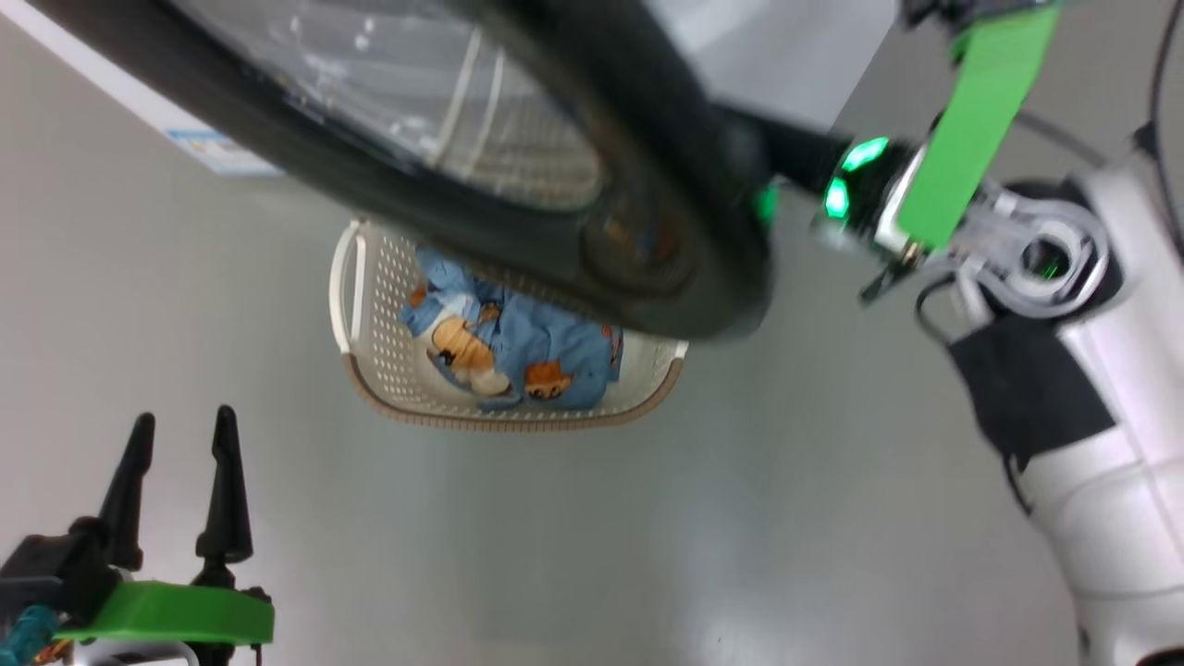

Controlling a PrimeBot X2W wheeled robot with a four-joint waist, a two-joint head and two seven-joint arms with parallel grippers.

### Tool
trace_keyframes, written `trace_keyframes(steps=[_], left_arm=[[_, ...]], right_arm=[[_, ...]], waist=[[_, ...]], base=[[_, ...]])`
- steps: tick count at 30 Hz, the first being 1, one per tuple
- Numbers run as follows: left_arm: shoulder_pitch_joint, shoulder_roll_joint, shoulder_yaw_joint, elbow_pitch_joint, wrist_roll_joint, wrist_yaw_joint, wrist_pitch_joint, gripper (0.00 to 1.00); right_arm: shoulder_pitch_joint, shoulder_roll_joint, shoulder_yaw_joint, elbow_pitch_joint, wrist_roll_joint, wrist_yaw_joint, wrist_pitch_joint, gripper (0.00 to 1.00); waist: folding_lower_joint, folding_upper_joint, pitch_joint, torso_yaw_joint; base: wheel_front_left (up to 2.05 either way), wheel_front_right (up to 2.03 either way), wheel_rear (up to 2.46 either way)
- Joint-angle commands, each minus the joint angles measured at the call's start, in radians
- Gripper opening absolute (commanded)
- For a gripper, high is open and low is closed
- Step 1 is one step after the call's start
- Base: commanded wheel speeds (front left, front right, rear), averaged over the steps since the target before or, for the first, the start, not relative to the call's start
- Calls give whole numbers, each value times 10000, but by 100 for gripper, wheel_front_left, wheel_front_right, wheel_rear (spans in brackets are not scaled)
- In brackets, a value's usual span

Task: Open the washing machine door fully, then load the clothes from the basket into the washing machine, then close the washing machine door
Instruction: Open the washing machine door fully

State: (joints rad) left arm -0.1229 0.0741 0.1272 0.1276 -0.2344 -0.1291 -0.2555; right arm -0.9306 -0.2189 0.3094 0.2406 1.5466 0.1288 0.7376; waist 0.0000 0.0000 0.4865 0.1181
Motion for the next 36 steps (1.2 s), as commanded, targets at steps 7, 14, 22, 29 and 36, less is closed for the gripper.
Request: trace_keyframes(steps=[7, 14, 22, 29, 36], left_arm=[[477, 29, 376, -79, 310, -16, -63, 100], [620, -52, 273, -52, 474, -16, -63, 100], [841, -157, 67, -33, 538, -16, -63, 100], [919, -209, -101, -1, 469, -16, -63, 100], [916, -229, -227, -64, 440, -16, -63, 100]], right_arm=[[1866, 593, 677, -1119, 432, 19, 317, 0], [3076, 1132, 1255, -1439, 371, 19, 72, 0], [3894, 1612, 2187, -1356, 283, 19, -863, 0], [4152, 1680, 3061, -1184, 506, 19, -1760, 0], [3948, 1684, 4044, -1107, 864, 19, -2732, 0]], waist=[[0, 0, -1549, -226], [0, 0, -2245, -178], [0, 0, -2992, 164], [0, 0, -3388, 497], [0, 0, -3542, 585]], base=[[0, 0, 0], [0, 0, 0], [0, 0, 0], [0, 0, 0], [0, 0, 0]])
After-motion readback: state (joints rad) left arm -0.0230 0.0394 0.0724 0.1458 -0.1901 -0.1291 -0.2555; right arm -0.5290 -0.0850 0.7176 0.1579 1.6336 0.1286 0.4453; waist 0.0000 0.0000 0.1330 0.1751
